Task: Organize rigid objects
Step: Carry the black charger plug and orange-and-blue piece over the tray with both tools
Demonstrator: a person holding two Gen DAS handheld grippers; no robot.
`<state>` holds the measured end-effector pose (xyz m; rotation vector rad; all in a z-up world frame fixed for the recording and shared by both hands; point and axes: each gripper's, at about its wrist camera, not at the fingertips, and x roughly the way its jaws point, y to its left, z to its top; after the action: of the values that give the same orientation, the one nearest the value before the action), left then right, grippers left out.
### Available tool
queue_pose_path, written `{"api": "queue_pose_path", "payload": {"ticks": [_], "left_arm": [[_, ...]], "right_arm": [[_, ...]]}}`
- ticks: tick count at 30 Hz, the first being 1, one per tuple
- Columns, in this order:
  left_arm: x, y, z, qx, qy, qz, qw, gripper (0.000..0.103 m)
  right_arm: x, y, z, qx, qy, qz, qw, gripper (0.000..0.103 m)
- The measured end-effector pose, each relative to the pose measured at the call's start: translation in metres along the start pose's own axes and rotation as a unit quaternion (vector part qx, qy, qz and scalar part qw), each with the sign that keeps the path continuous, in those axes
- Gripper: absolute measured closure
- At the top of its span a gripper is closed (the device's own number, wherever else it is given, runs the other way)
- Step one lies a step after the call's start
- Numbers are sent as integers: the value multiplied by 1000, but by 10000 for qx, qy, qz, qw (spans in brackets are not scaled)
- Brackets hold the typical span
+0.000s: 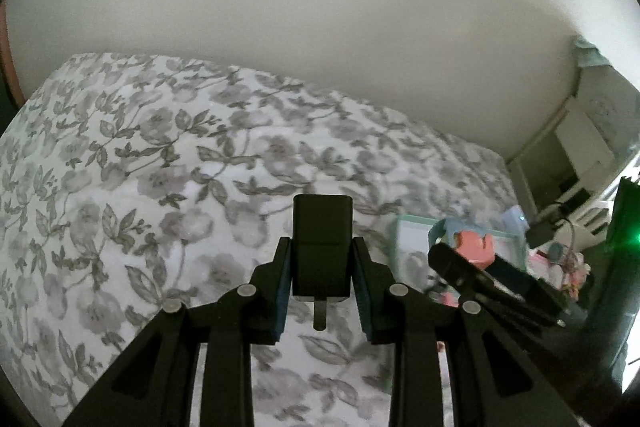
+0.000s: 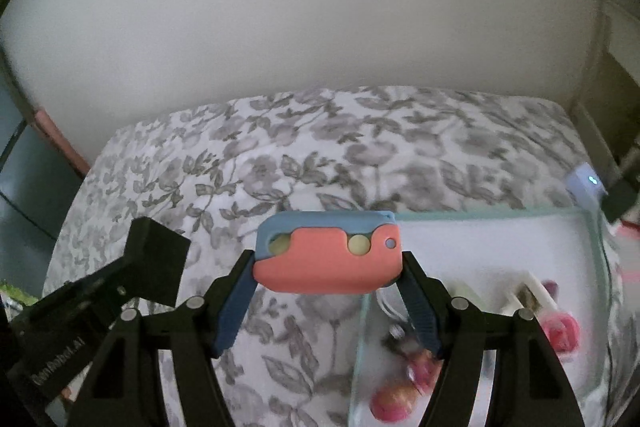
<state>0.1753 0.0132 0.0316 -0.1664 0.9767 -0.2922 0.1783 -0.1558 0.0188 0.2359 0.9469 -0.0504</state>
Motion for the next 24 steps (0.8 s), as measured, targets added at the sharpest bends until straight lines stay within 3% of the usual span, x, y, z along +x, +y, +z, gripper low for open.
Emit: {"api": "queue_pose_path", "payload": {"ticks": [6,10,24], "left_arm": [[-18,-32,-12,189,-65,-102,9997,73],[-16,-48,-24,290,-4,-140,9995,73],[17,-102,-37,114,221,-423,9988,73]], "right_arm": [[-35,-29,-22,447,-190,-287,9984,30],[-44,-54,-41,999,-191,-170,9947,30],[-40,-113,-64,1051,52,-814,9911,30]]}}
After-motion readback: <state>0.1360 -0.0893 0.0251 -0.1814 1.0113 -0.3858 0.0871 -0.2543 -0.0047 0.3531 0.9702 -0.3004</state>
